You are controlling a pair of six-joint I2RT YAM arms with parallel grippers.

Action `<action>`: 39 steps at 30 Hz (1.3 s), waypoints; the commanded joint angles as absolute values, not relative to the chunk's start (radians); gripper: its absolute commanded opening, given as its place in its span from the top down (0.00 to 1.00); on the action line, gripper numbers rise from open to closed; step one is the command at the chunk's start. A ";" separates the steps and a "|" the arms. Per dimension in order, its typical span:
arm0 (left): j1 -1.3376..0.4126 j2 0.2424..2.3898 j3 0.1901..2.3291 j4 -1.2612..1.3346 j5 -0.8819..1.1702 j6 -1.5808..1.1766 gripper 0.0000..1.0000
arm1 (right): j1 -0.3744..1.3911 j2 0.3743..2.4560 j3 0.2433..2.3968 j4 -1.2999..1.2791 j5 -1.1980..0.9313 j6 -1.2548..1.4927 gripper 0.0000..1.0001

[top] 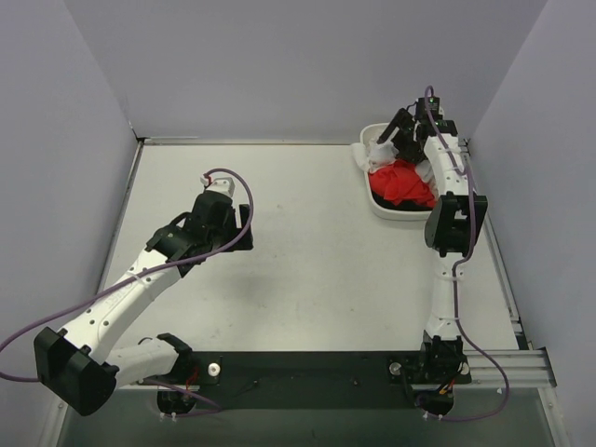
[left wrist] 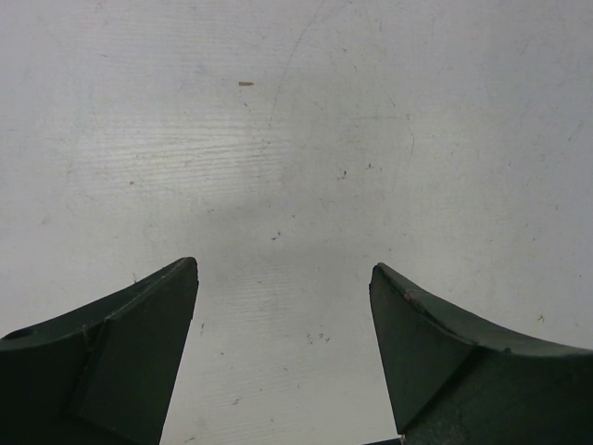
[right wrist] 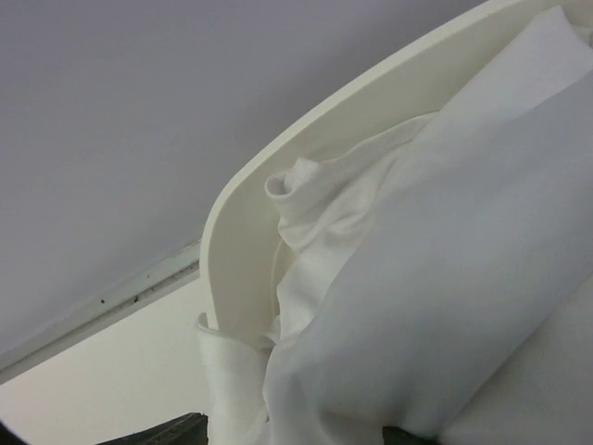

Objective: Fold and stack the t-shirts

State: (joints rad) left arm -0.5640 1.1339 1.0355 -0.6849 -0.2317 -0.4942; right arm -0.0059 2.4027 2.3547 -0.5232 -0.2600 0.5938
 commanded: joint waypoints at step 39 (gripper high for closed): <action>-0.569 1.029 1.104 -0.704 -0.319 -0.502 0.16 | 0.624 1.529 1.634 -0.413 -0.011 0.399 0.80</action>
State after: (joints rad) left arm -0.5640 1.0702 1.0431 -0.6952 -0.2935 -0.4938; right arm 0.5755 1.4635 1.8893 -0.3954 -0.0639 0.3569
